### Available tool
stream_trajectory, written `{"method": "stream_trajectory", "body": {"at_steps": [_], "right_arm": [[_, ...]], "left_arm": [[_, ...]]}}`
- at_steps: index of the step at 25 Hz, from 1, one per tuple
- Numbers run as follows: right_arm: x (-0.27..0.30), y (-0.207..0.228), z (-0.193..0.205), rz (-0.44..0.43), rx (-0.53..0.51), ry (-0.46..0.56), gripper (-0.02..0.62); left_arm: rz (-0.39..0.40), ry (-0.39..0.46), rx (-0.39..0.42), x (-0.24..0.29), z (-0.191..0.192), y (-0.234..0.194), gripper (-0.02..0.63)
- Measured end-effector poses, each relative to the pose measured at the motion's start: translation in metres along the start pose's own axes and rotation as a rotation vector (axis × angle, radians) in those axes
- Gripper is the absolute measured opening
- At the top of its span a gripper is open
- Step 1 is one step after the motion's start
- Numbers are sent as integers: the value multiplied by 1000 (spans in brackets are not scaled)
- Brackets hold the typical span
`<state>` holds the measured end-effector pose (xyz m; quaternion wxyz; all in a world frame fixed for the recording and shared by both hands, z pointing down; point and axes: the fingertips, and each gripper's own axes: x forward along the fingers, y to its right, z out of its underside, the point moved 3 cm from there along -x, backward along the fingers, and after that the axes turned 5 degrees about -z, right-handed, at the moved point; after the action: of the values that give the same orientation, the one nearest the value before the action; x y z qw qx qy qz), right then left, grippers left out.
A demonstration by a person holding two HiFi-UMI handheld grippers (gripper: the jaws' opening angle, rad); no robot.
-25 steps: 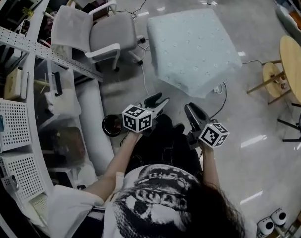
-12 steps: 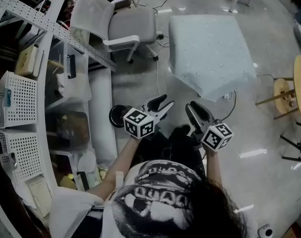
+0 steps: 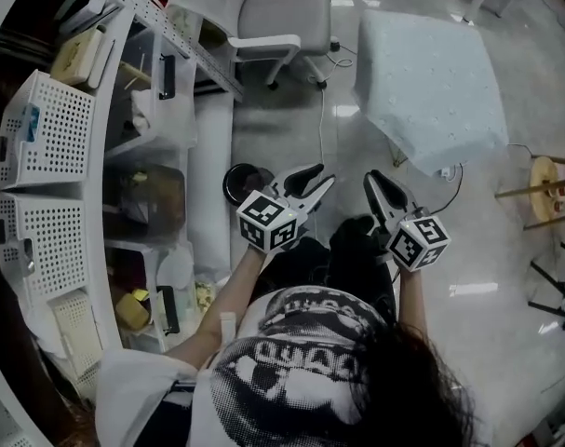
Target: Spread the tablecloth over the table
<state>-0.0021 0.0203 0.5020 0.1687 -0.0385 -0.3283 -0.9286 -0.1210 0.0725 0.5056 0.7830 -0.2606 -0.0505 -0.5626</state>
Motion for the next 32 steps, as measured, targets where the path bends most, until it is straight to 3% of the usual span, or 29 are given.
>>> {"method": "stream_trajectory", "body": {"at_steps": [7, 14, 22, 32], "right_arm": [[7, -57, 19, 13, -99, -2, -8], [-4, -101, 38, 17, -185, -6, -9], [-21, -128, 52, 3, -192, 28, -8], [-22, -151, 68, -30, -225, 1, -5]], "left_arm": [[-12, 44, 7, -62, 14, -2, 75], [32, 70, 30, -102, 20, 14, 27], [90, 81, 54, -136, 33, 38, 15], [97, 84, 126, -159, 41, 52, 15]]}}
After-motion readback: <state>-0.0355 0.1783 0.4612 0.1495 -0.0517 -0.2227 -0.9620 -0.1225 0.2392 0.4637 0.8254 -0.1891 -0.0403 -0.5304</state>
